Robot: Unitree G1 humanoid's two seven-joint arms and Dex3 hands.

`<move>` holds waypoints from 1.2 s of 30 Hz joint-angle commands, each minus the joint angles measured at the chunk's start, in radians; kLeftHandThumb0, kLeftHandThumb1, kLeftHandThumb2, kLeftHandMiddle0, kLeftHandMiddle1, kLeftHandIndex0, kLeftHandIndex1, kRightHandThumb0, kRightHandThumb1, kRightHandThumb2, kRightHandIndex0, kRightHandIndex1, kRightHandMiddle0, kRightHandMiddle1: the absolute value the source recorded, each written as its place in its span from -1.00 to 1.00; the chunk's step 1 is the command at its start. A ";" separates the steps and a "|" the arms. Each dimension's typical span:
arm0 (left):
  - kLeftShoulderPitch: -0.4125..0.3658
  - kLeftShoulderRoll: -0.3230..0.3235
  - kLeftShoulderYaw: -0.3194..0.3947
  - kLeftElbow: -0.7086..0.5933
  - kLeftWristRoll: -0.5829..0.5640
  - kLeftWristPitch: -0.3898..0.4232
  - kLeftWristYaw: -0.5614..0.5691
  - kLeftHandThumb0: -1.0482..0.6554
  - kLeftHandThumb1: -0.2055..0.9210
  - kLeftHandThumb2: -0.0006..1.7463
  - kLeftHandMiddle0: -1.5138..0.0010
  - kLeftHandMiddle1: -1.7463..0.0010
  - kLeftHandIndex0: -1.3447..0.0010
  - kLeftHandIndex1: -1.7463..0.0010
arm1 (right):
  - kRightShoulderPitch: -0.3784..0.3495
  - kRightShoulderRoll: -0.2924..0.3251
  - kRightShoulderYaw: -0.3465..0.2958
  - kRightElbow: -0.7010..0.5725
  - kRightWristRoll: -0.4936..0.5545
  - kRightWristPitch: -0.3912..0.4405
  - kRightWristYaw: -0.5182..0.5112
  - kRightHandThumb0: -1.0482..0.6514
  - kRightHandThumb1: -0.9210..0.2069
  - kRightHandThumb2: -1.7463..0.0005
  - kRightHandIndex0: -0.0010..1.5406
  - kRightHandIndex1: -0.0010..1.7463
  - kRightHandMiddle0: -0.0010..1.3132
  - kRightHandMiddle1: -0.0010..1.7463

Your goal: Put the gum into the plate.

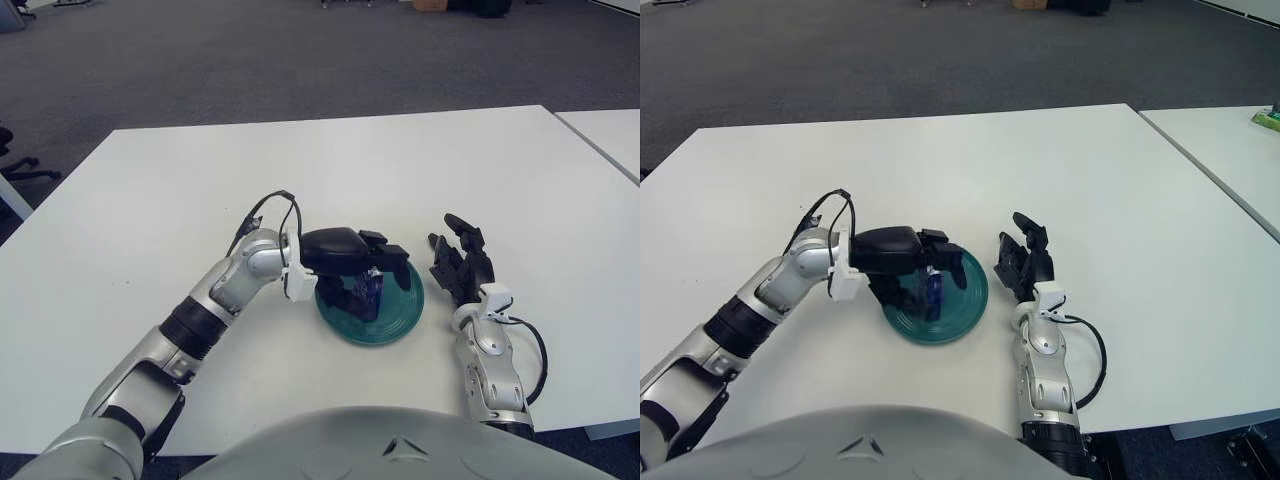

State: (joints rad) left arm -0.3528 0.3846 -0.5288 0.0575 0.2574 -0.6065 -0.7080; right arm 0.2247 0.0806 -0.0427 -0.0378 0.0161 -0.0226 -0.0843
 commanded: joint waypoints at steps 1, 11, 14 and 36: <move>-0.021 0.003 -0.003 0.038 0.002 -0.042 0.003 -0.98 1.00 -0.45 0.97 0.83 1.00 0.59 | 0.029 -0.002 -0.004 0.058 0.020 0.026 0.018 -0.44 -1.00 0.09 -0.49 -0.76 -1.00 -0.15; -0.037 -0.008 0.011 0.107 0.022 -0.140 0.041 -1.00 1.00 -0.42 1.00 1.00 1.00 0.99 | 0.020 -0.017 -0.011 0.097 0.020 -0.026 0.046 -0.46 -1.00 0.08 -0.54 -0.80 -1.00 -0.19; -0.035 -0.020 0.015 0.125 -0.007 -0.136 0.037 -1.00 1.00 -0.42 1.00 1.00 1.00 1.00 | 0.013 -0.014 -0.017 0.118 0.023 -0.045 0.046 -0.46 -1.00 0.07 -0.55 -0.82 -1.00 -0.20; 0.168 -0.352 0.305 0.206 -0.495 0.237 0.229 -1.00 1.00 -0.29 1.00 1.00 1.00 1.00 | 0.014 0.001 -0.010 0.126 -0.032 -0.029 -0.028 -0.52 -1.00 0.07 -0.28 -0.76 -1.00 -0.15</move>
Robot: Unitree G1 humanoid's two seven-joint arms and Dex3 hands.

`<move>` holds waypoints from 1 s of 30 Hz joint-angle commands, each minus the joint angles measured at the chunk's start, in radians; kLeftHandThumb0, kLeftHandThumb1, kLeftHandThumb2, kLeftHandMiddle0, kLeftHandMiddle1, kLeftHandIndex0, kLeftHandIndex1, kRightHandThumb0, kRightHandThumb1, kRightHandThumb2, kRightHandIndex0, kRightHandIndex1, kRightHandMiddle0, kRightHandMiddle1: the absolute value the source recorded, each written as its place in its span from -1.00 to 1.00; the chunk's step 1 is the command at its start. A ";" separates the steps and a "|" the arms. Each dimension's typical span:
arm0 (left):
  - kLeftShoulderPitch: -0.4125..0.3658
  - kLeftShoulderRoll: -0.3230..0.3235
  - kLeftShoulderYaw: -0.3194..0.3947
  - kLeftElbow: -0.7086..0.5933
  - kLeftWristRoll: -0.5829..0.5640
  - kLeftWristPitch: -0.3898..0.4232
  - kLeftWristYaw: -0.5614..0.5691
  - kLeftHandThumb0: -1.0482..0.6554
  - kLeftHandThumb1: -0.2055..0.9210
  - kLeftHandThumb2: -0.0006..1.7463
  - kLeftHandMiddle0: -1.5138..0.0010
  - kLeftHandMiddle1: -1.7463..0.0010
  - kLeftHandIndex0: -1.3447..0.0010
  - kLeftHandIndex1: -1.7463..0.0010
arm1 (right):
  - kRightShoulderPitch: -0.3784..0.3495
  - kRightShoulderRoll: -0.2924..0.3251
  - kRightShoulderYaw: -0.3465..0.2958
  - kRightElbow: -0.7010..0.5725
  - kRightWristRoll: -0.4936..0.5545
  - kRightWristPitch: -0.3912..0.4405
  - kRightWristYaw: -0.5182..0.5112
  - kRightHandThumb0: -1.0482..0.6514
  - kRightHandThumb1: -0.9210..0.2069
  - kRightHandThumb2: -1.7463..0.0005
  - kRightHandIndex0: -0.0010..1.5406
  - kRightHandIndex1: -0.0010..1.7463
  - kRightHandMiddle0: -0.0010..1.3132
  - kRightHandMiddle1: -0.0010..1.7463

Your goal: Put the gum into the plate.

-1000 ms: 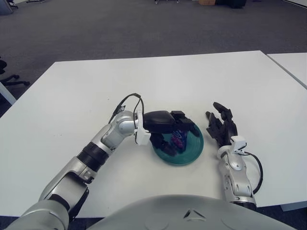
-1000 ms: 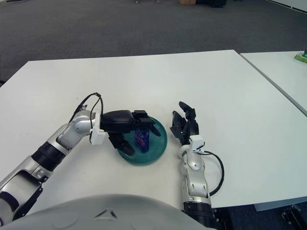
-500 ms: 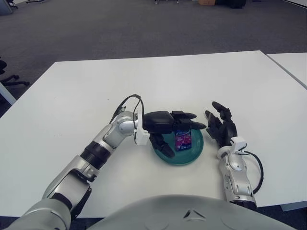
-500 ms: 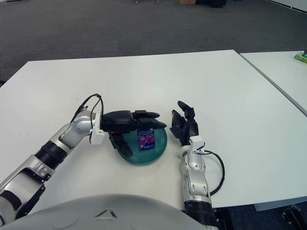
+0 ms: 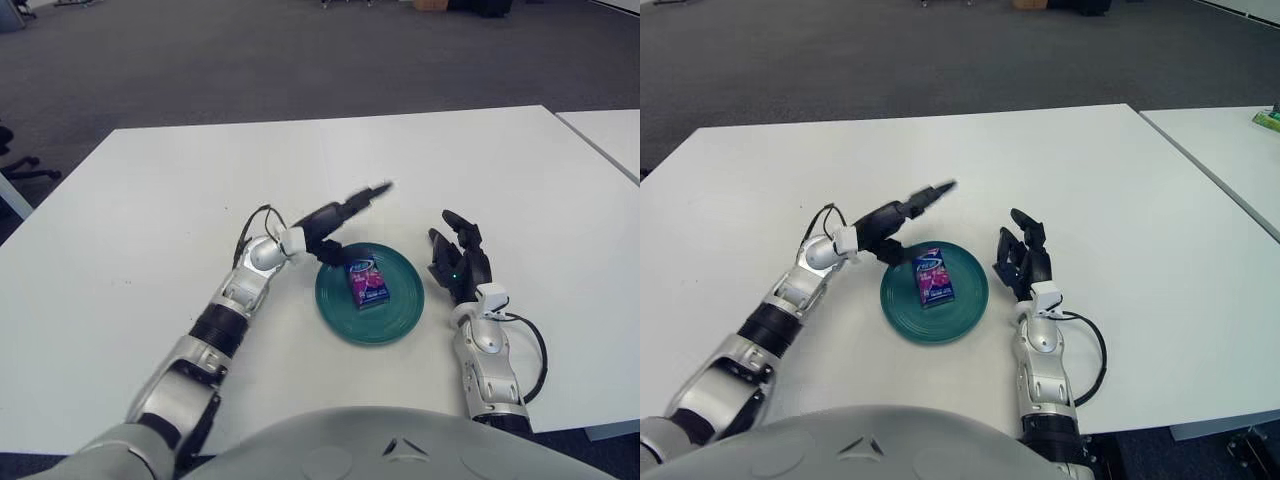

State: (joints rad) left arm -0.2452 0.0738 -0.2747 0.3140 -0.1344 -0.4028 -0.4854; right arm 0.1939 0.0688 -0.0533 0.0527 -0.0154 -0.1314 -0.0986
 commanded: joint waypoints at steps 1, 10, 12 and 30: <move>0.075 -0.046 0.059 -0.063 -0.119 0.043 0.004 -1.00 1.00 -0.28 1.00 1.00 1.00 1.00 | 0.045 0.013 0.001 0.033 -0.001 0.083 -0.016 -0.51 -1.00 0.07 -0.28 -0.76 -1.00 -0.15; 0.168 -0.096 0.133 -0.141 -0.107 0.107 0.123 -1.00 1.00 -0.16 1.00 1.00 1.00 1.00 | 0.049 0.014 0.008 0.016 -0.007 0.110 -0.027 -0.51 -1.00 0.05 -0.31 -0.67 -1.00 -0.15; 0.183 -0.100 0.147 -0.136 -0.080 0.100 0.158 -1.00 1.00 -0.14 1.00 1.00 1.00 1.00 | 0.052 0.013 0.009 0.012 -0.009 0.113 -0.028 -0.51 -1.00 0.05 -0.34 -0.61 -1.00 -0.15; 0.369 -0.152 0.188 -0.132 0.137 0.087 0.434 -1.00 1.00 0.10 0.73 0.94 0.86 0.17 | 0.074 0.022 0.018 -0.020 -0.016 0.147 -0.049 -0.52 -1.00 0.04 -0.46 -0.61 -1.00 -0.11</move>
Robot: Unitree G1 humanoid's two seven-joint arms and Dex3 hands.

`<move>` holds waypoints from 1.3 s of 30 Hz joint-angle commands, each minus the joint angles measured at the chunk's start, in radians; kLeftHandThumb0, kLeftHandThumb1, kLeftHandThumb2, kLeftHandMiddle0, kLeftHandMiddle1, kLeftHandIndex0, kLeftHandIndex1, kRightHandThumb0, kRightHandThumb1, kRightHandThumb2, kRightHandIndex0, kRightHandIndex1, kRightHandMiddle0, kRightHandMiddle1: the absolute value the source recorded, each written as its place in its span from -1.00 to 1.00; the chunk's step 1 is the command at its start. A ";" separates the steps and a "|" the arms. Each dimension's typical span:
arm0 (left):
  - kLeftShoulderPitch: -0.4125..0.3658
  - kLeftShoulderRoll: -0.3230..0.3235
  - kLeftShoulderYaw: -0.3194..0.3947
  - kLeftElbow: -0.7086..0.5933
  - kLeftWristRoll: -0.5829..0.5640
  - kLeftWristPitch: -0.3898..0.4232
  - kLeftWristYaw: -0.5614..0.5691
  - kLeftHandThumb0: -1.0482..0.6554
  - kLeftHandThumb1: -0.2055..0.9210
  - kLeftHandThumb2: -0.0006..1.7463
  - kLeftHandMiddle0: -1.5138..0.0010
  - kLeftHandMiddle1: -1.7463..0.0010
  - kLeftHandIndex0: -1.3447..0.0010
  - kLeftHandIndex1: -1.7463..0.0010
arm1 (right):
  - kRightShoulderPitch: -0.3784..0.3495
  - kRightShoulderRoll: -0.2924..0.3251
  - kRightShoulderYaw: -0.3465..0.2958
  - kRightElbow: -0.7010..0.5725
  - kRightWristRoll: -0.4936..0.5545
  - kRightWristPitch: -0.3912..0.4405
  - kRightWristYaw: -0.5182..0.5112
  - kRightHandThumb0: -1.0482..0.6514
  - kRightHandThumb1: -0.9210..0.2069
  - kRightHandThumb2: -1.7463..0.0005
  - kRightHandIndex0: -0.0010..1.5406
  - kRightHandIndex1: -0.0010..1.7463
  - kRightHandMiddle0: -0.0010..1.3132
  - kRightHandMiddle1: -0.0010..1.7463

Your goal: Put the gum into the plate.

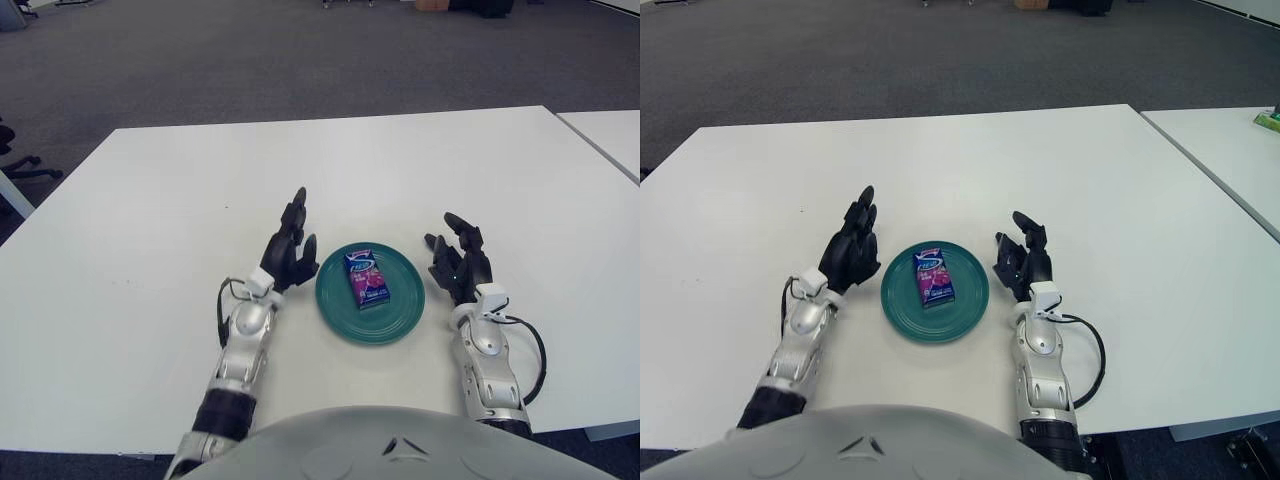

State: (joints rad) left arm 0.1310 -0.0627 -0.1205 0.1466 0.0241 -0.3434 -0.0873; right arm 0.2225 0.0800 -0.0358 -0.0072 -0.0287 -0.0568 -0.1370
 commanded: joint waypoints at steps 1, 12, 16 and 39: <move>-0.012 -0.018 0.053 0.092 -0.041 0.021 0.036 -1.00 1.00 0.10 0.68 0.93 0.83 0.10 | 0.047 0.011 0.001 0.039 -0.005 0.074 -0.013 -0.52 -1.00 0.04 -0.46 -0.61 -1.00 -0.11; 0.060 -0.019 0.093 0.132 -0.096 0.038 0.022 -0.87 1.00 0.09 0.33 0.71 0.67 -0.26 | 0.062 0.002 0.003 0.035 -0.005 0.065 -0.008 -0.55 -1.00 0.03 -0.48 -0.65 -1.00 -0.08; 0.114 -0.012 0.098 0.082 -0.112 0.054 0.017 -0.82 1.00 0.08 0.41 0.41 0.69 -0.30 | 0.066 -0.004 0.000 0.038 -0.001 0.061 -0.001 -0.55 -1.00 0.03 -0.47 -0.66 -1.00 -0.09; 0.163 -0.044 0.067 -0.011 -0.076 0.144 0.065 -0.68 1.00 -0.01 0.49 0.12 0.82 -0.24 | 0.071 -0.014 -0.007 0.035 0.010 0.076 0.018 -0.51 -1.00 0.03 -0.39 -0.65 -1.00 -0.05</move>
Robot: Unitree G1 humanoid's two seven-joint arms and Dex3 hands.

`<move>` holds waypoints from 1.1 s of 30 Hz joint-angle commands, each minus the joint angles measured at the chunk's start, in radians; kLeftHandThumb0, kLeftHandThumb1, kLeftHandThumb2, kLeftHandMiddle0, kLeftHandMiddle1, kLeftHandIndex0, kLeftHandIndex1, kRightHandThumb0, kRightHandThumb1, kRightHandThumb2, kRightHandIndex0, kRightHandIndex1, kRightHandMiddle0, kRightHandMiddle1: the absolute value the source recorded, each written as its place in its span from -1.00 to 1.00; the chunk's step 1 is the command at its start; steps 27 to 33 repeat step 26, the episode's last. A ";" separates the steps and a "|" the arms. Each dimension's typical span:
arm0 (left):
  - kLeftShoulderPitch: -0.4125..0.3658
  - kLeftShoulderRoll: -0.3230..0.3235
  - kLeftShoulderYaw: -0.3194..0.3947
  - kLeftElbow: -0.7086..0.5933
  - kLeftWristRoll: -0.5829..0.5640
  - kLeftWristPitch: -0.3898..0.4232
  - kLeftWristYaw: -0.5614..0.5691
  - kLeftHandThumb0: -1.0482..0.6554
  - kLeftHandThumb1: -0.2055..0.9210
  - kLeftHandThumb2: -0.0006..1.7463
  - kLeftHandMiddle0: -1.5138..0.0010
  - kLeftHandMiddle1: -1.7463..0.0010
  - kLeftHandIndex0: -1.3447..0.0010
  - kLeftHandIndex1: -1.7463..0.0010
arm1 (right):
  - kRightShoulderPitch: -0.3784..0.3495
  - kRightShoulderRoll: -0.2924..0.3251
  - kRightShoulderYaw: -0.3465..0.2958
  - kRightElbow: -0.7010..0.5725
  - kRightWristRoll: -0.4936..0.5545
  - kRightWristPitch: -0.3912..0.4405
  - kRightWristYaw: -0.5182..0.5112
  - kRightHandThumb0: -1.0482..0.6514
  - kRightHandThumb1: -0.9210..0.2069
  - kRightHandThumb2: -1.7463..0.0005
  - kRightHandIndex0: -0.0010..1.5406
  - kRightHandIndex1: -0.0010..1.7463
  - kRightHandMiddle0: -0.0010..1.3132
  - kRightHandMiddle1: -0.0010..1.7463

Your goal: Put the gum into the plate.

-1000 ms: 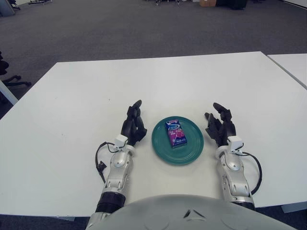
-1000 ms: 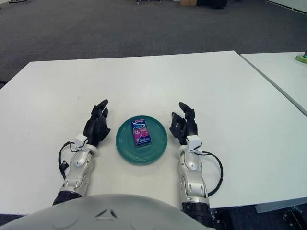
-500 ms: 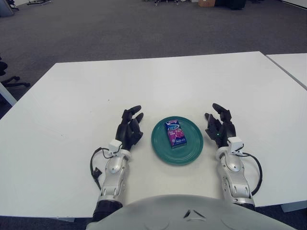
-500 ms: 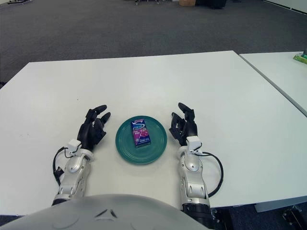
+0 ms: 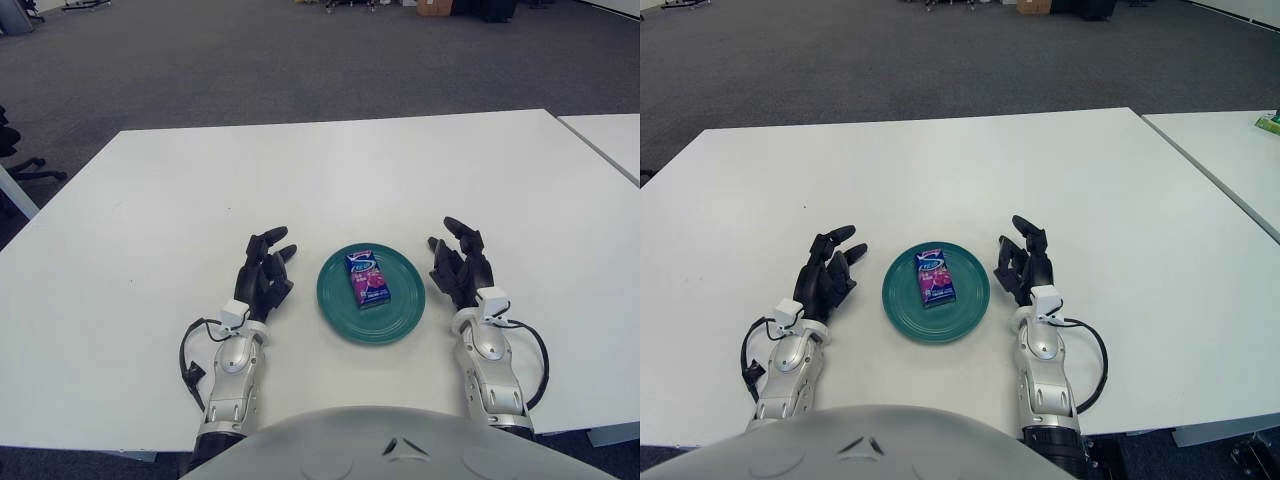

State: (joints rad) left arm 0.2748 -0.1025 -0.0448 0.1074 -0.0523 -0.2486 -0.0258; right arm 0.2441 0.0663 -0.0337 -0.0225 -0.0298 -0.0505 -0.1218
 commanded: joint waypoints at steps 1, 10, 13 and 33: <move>0.018 -0.006 -0.008 0.029 -0.005 0.050 -0.001 -0.69 1.00 -0.02 0.50 0.14 0.83 -0.23 | 0.050 -0.001 -0.009 0.050 0.010 0.068 0.005 -0.51 -1.00 0.03 -0.39 -0.65 -1.00 -0.05; 0.012 -0.019 -0.008 0.019 -0.037 0.054 -0.013 -0.69 1.00 -0.03 0.48 0.14 0.79 -0.24 | 0.054 -0.006 -0.008 0.045 0.005 0.066 0.012 -0.52 -1.00 0.02 -0.41 -0.65 -1.00 -0.04; 0.009 -0.022 -0.010 0.016 -0.044 0.054 -0.016 -0.69 1.00 -0.04 0.47 0.13 0.77 -0.25 | 0.055 -0.007 -0.007 0.046 0.002 0.066 0.010 -0.52 -1.00 0.02 -0.41 -0.65 -1.00 -0.04; -0.002 -0.020 -0.023 0.022 -0.035 0.027 -0.012 -0.69 1.00 -0.02 0.47 0.13 0.79 -0.24 | 0.057 -0.005 -0.005 0.042 -0.001 0.078 0.005 -0.51 -1.00 0.03 -0.42 -0.67 -1.00 -0.06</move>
